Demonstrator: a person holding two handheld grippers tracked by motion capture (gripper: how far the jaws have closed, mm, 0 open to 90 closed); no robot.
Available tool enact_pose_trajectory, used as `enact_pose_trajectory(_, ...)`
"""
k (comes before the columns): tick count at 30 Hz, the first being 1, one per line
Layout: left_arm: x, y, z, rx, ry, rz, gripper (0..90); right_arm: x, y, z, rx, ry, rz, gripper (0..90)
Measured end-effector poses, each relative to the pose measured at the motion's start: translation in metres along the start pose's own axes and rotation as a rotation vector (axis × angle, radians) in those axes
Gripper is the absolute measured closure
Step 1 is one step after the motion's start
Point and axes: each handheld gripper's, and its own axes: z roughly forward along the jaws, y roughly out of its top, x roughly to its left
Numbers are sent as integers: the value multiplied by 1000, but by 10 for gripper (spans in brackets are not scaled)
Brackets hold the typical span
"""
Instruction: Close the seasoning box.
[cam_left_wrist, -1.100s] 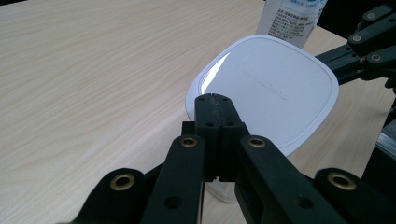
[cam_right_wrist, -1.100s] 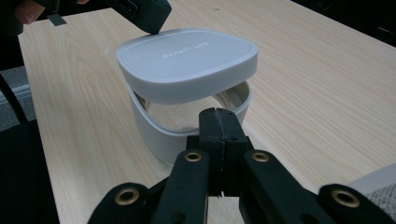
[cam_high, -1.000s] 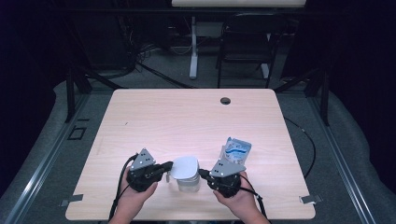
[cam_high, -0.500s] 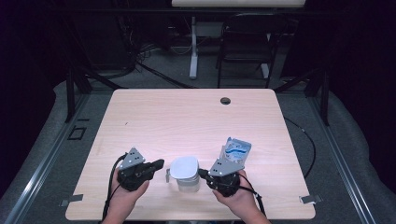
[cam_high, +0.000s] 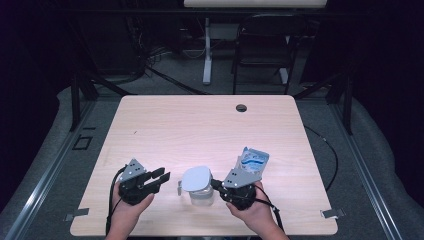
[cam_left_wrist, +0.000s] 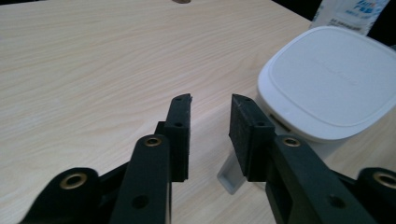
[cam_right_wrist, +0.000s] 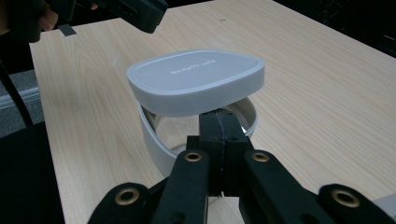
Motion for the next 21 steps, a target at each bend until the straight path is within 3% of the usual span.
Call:
enact_pose_trajectory(8,7,-5,-2,-7,38,-21,580,2,6,1,5,12,-2,900)
enact_pose_trajectory(21,8,-8,-3,15,36,-36,588,5,17,2,4,26,-4,900)
